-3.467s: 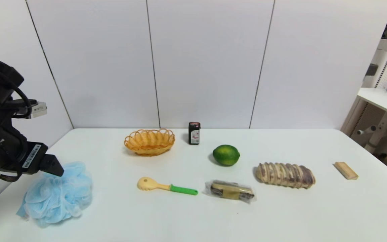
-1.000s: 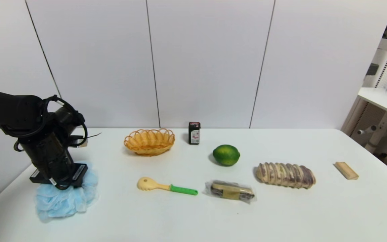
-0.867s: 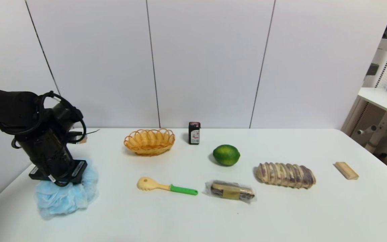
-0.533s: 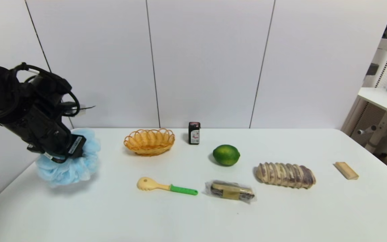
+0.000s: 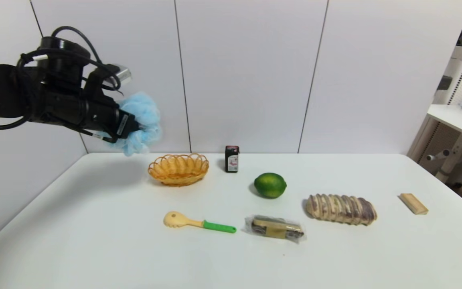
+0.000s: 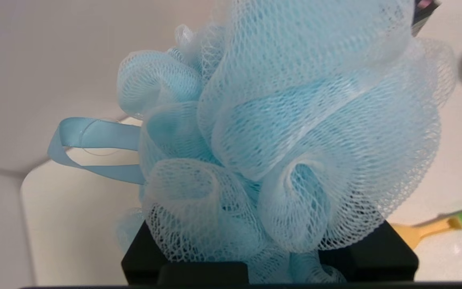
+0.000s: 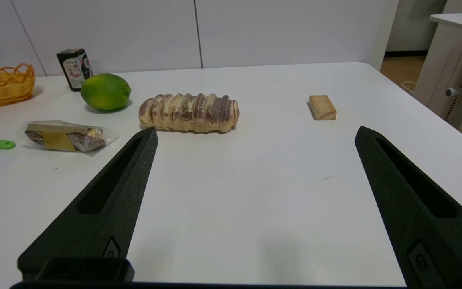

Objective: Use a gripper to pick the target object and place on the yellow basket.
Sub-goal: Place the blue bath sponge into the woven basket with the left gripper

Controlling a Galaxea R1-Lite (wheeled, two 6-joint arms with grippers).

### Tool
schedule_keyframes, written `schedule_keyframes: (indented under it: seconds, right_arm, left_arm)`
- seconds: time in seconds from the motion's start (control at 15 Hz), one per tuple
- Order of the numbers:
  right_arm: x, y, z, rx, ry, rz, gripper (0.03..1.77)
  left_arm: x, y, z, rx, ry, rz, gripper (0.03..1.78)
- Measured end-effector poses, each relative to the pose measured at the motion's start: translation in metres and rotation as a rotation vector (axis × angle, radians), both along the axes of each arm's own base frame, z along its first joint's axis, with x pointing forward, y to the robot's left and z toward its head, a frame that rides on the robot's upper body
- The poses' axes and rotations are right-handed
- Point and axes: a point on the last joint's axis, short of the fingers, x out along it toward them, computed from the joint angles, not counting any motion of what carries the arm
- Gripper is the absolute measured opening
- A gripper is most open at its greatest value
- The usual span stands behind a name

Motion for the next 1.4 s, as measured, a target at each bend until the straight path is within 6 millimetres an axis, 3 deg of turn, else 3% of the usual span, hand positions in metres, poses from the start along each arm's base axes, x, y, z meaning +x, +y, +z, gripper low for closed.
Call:
schedule_keyframes:
  seconds: [0.2,0.67,1.0,1.4]
  right_arm:
    - [0.000,0.000,0.000,0.000,0.000,0.000,1.70]
    - [0.000,0.000,0.000,0.000,0.000,0.000,1.70]
    - [0.000,0.000,0.000,0.000,0.000,0.000,1.70]
    - [0.000,0.000,0.000,0.000,0.000,0.000,1.70]
  left_arm:
    - [0.027,-0.015,-0.021,-0.041,-0.011,-0.090,0.76]
    - [0.073,-0.027,-0.077,-0.041,0.068,-0.102,0.75]
    - [0.088,-0.038,-0.089,-0.043,0.071,-0.119,1.21]
    - [0.082,-0.044,-0.080,-0.046,0.062,-0.136,1.48]
